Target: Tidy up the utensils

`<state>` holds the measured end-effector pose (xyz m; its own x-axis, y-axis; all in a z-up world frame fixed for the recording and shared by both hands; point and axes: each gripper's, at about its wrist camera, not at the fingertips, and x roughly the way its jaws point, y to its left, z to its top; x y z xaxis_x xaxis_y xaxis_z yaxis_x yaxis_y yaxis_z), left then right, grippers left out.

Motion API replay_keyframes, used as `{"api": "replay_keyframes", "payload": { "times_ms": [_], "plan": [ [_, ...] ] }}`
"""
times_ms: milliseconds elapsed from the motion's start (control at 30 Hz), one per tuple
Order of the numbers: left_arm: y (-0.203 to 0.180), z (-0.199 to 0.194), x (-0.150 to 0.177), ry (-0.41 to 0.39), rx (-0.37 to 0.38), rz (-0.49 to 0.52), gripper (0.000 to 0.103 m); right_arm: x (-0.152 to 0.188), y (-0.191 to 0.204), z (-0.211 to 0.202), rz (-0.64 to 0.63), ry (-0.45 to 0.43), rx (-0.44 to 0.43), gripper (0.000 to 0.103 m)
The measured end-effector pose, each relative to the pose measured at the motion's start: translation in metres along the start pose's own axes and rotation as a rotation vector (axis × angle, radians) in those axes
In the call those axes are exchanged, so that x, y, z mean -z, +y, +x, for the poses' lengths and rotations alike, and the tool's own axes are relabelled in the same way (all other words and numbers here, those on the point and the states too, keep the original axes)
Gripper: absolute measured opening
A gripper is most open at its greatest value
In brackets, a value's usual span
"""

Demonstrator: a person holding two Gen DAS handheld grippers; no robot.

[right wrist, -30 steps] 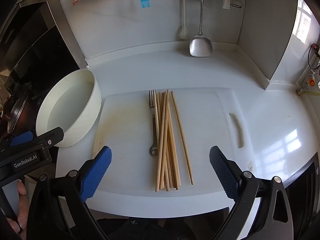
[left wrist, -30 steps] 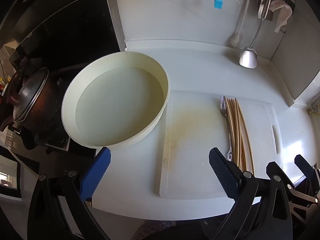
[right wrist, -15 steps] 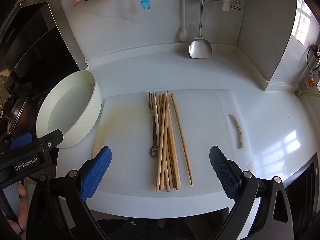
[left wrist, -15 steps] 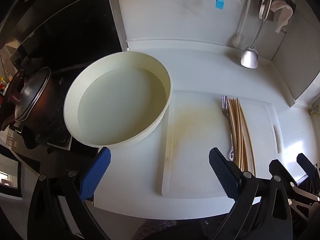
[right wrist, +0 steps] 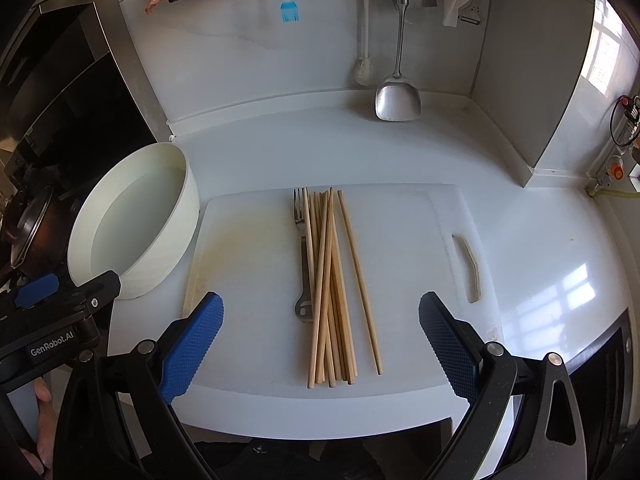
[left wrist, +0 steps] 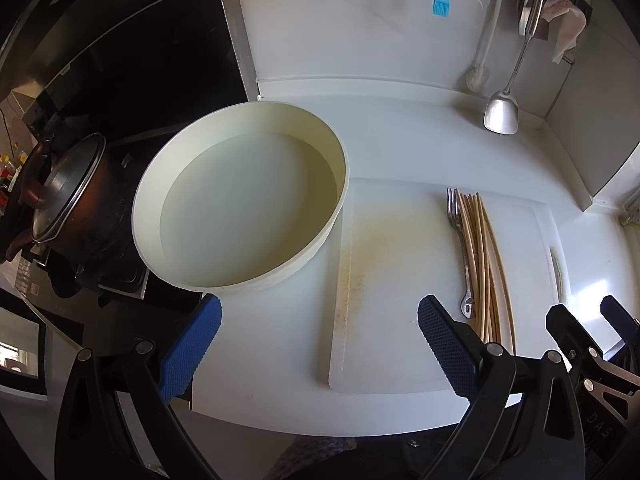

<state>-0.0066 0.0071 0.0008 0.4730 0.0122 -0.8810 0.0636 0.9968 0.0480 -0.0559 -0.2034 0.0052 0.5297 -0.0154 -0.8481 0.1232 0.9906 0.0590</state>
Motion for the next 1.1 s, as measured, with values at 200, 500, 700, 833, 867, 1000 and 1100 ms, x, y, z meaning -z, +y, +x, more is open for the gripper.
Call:
{"api": "replay_keyframes", "payload": {
  "times_ms": [200, 500, 700, 833, 867, 1000, 1100],
  "plan": [
    [0.0007, 0.0006, -0.0013, 0.002, -0.005, -0.002, 0.097, -0.0028, 0.0006, -0.0013, 0.0, -0.007, 0.004, 0.094],
    [0.0005, -0.0001, -0.002, 0.0, -0.005, -0.002, 0.097, -0.004, 0.0006, -0.0021, -0.001, -0.01, 0.009, 0.094],
    [0.001, -0.0006, -0.0027, 0.0, -0.005, -0.003, 0.097, -0.0044, -0.0011, -0.0019, -0.003, -0.009, 0.011, 0.094],
    [0.0008, -0.0006, -0.0024, -0.002, -0.005, -0.002, 0.097, -0.0045, -0.0012, -0.0019, -0.002, -0.009, 0.011, 0.094],
    [0.001, -0.0006, -0.0025, -0.002, -0.005, -0.002, 0.097, -0.0043, -0.0011, -0.0021, -0.002, -0.009, 0.011, 0.094],
    [0.0008, -0.0006, -0.0024, -0.001, -0.005, -0.003, 0.097, -0.0045, -0.0011, -0.0023, -0.002, -0.01, 0.012, 0.094],
    [0.0007, -0.0006, -0.0024, -0.002, -0.005, -0.003, 0.097, -0.0046, -0.0018, -0.0025, -0.002, -0.01, 0.013, 0.094]
  ]
}}
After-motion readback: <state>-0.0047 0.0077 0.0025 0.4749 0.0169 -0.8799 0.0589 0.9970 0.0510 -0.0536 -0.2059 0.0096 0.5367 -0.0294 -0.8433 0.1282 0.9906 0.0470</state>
